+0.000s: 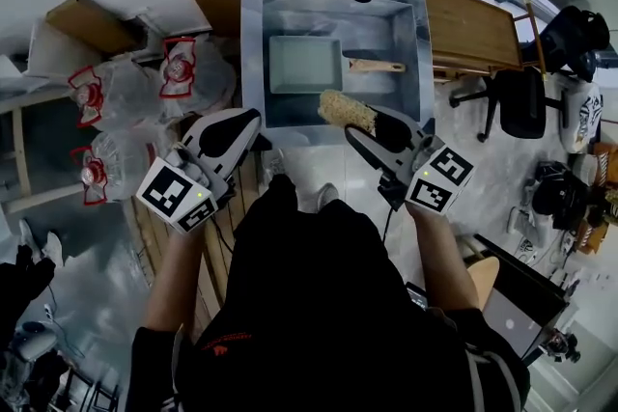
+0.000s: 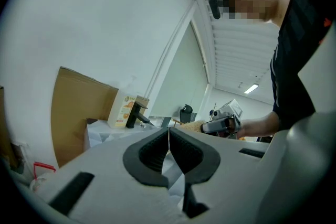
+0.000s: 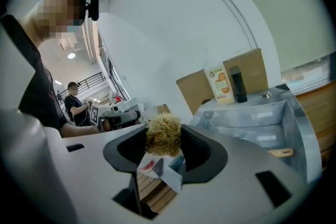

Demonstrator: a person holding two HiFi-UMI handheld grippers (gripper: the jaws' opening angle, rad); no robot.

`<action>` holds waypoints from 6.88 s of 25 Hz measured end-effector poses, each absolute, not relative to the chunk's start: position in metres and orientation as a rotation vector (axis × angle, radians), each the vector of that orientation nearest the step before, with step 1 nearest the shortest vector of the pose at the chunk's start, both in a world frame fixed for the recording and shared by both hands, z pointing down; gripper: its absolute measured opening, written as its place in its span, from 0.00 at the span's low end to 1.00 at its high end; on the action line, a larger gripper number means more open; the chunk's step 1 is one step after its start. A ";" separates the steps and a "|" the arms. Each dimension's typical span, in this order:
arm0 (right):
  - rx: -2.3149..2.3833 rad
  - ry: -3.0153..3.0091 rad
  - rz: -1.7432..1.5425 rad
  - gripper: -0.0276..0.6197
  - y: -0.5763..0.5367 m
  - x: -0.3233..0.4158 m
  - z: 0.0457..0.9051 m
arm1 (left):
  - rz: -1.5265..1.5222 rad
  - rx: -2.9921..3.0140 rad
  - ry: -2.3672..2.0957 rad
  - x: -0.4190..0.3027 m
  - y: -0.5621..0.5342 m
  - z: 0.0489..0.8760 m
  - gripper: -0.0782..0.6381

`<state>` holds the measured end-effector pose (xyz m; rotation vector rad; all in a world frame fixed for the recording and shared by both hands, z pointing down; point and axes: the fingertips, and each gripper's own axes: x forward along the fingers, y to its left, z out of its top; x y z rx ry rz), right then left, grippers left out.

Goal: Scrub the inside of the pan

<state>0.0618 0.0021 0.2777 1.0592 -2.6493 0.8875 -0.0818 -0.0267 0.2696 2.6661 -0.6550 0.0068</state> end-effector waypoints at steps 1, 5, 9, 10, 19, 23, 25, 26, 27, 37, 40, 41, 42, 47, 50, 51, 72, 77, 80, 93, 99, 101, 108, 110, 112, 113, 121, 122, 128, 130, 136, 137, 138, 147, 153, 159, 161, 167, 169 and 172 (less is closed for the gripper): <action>1.057 -2.643 0.888 0.33 -0.003 0.061 0.280 | 0.009 2.666 -0.656 -0.083 -0.031 0.272 0.14; 1.043 -2.628 0.888 0.33 -0.020 0.059 0.286 | 0.018 2.654 -0.663 -0.086 -0.044 0.279 0.14; 1.022 -2.621 0.895 0.33 -0.033 0.060 0.292 | 0.031 2.643 -0.675 -0.085 -0.054 0.285 0.14; 1.016 -2.620 0.895 0.33 -0.037 0.061 0.294 | 0.033 2.640 -0.681 -0.084 -0.056 0.286 0.14; 0.914 -2.616 0.906 0.33 -0.071 0.087 0.316 | 0.052 2.590 -0.778 -0.060 -0.077 0.299 0.14; 0.853 -2.615 0.912 0.33 -0.089 0.102 0.328 | 0.066 2.559 -0.828 -0.045 -0.084 0.308 0.14; 0.824 -2.618 0.912 0.33 -0.098 0.108 0.332 | 0.096 2.546 -0.847 -0.037 -0.088 0.314 0.14; 0.809 -2.619 0.912 0.33 -0.103 0.110 0.333 | 0.106 2.538 -0.855 -0.034 -0.090 0.315 0.14; 0.796 -2.620 0.911 0.33 -0.107 0.112 0.335 | 0.110 2.531 -0.859 -0.030 -0.091 0.317 0.14; 0.725 -2.601 0.886 0.33 -0.139 0.113 0.354 | 0.140 2.497 -0.889 -0.017 -0.112 0.321 0.14; 0.733 -2.570 0.886 0.33 -0.145 0.107 0.370 | 0.160 2.479 -0.895 -0.023 -0.113 0.327 0.14; 0.733 -2.557 0.882 0.33 -0.147 0.104 0.375 | 0.161 2.474 -0.898 -0.025 -0.114 0.330 0.14; 0.728 -2.546 0.875 0.33 -0.149 0.101 0.381 | 0.161 2.468 -0.901 -0.028 -0.114 0.333 0.14; 0.684 -2.502 0.865 0.33 -0.157 0.080 0.410 | 0.164 2.429 -0.908 -0.046 -0.114 0.354 0.14; 0.672 -2.470 0.842 0.33 -0.162 0.072 0.428 | 0.163 2.424 -0.907 -0.055 -0.114 0.365 0.14; 0.670 -2.460 0.835 0.33 -0.164 0.069 0.434 | 0.166 2.423 -0.906 -0.057 -0.114 0.369 0.14; 0.608 -2.299 0.802 0.33 -0.180 0.040 0.541 | 0.154 2.358 -0.909 -0.073 -0.098 0.411 0.14; 0.622 -2.266 0.809 0.33 -0.183 0.040 0.557 | 0.147 2.350 -0.904 -0.071 -0.092 0.412 0.14; 0.629 -2.255 0.811 0.33 -0.184 0.040 0.562 | 0.143 2.351 -0.900 -0.069 -0.092 0.412 0.14; 0.589 -2.241 0.803 0.33 -0.178 0.035 0.564 | 0.122 2.341 -0.899 -0.068 -0.090 0.414 0.14; 0.545 -2.234 0.798 0.33 -0.166 0.033 0.564 | 0.114 2.334 -0.908 -0.070 -0.089 0.415 0.14; 0.527 -2.231 0.798 0.33 -0.160 0.031 0.564 | 0.108 2.330 -0.919 -0.072 -0.089 0.415 0.14; 0.428 -2.218 0.798 0.33 -0.131 0.025 0.564 | 0.096 2.331 -0.939 -0.072 -0.089 0.415 0.14; 0.404 -2.213 0.797 0.33 -0.124 0.023 0.563 | 0.093 2.332 -0.937 -0.071 -0.088 0.415 0.14; 0.384 -2.211 0.798 0.33 -0.118 0.021 0.562 | 0.090 2.332 -0.936 -0.069 -0.087 0.413 0.14; 0.374 -2.210 0.799 0.33 -0.114 0.021 0.562 | 0.089 2.331 -0.936 -0.068 -0.086 0.413 0.14; 0.312 -2.207 0.806 0.32 -0.096 0.018 0.561 | 0.087 2.331 -0.934 -0.061 -0.081 0.412 0.14; 0.313 -2.210 0.810 0.32 -0.096 0.018 0.560 | 0.088 2.332 -0.933 -0.061 -0.082 0.411 0.14; 0.424 -2.258 0.835 0.33 -0.126 0.032 0.547 | 0.084 2.345 -0.933 -0.056 -0.089 0.407 0.14; 0.472 -2.248 0.834 0.33 -0.139 0.043 0.547 | 0.085 2.349 -0.931 -0.054 -0.091 0.407 0.14; 0.575 -2.222 0.851 0.33 -0.170 0.075 0.553 | 0.097 2.349 -0.915 -0.047 -0.096 0.407 0.14; 0.585 -2.218 0.850 0.32 -0.174 0.078 0.555 | 0.099 2.346 -0.914 -0.047 -0.097 0.408 0.14; 0.593 -2.214 0.849 0.33 -0.176 0.081 0.556 | 0.101 2.344 -0.913 -0.046 -0.098 0.409 0.14; 0.605 -2.197 0.863 0.32 -0.180 0.087 0.564 | 0.109 2.352 -0.883 -0.037 -0.105 0.412 0.14; 0.592 -2.189 0.839 0.32 -0.175 0.087 0.564 | 0.113 2.355 -0.876 -0.036 -0.102 0.411 0.14; 0.564 -2.183 0.828 0.32 -0.164 0.085 0.563 | 0.103 2.358 -0.885 -0.037 -0.095 0.410 0.14; 0.544 -2.183 0.835 0.33 -0.157 0.083 0.564 | 0.100 2.357 -0.886 -0.036 -0.092 0.410 0.14; 0.476 -2.183 0.844 0.32 -0.133 0.077 0.563 | 0.094 2.358 -0.890 -0.034 -0.080 0.409 0.14; 0.461 -2.183 0.845 0.32 -0.125 0.076 0.562 | 0.091 2.360 -0.891 -0.033 -0.076 0.408 0.14; 0.432 -2.180 0.852 0.32 -0.110 0.075 0.562 | 0.086 2.363 -0.892 -0.031 -0.069 0.407 0.14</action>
